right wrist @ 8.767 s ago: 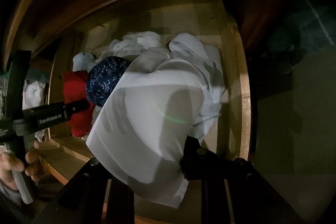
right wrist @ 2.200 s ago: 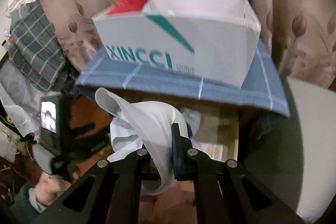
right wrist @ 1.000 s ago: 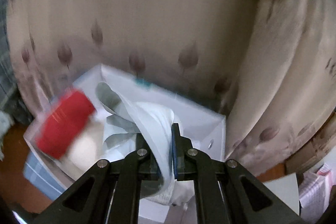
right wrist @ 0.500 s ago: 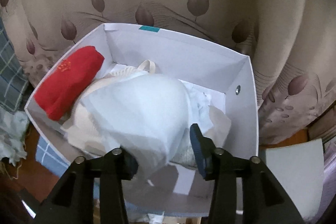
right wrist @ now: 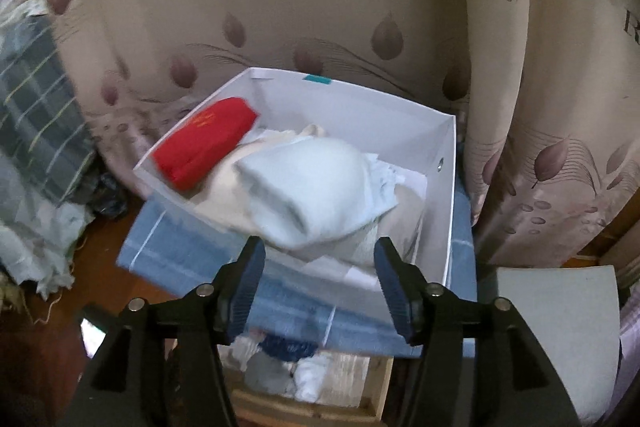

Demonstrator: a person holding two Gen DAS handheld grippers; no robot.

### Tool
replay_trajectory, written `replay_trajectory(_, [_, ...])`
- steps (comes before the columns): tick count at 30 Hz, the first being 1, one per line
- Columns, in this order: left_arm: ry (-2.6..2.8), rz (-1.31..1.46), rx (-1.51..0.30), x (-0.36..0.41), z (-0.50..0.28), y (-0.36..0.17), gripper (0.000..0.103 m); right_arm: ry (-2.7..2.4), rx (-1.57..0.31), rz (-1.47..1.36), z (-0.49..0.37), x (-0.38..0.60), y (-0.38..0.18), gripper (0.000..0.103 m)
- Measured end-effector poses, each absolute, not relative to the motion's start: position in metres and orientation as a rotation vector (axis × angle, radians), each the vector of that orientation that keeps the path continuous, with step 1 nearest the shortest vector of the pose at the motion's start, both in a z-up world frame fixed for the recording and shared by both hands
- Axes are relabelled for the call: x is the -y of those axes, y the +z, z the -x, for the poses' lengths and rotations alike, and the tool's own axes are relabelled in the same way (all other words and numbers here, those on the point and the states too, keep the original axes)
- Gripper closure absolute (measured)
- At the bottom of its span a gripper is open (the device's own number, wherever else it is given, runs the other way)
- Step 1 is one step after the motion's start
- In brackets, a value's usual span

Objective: Take underwear out of drawer
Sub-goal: 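Bring the open right tool back down into the drawer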

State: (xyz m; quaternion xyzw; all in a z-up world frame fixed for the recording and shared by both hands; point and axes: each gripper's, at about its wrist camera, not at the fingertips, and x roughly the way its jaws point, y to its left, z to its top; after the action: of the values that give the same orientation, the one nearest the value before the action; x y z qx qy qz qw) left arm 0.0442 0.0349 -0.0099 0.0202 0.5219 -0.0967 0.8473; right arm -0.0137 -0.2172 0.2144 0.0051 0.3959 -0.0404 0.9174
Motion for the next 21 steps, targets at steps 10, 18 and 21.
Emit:
replay_trajectory(10, [-0.208,-0.068,-1.098,-0.031,-0.041,-0.011,0.050,-0.024,-0.948,0.012,0.072,0.202,0.155,0.045])
replay_trajectory(18, [-0.223,-0.104,-1.104,-0.025,-0.039,-0.014,0.050,-0.044,-1.190,-0.032,0.070,0.212,0.052,0.045])
replay_trajectory(21, [-0.222,-0.098,-1.116,-0.026,-0.040,-0.015,0.050,-0.065,-1.271,-0.058,0.063,0.218,0.020,0.042])
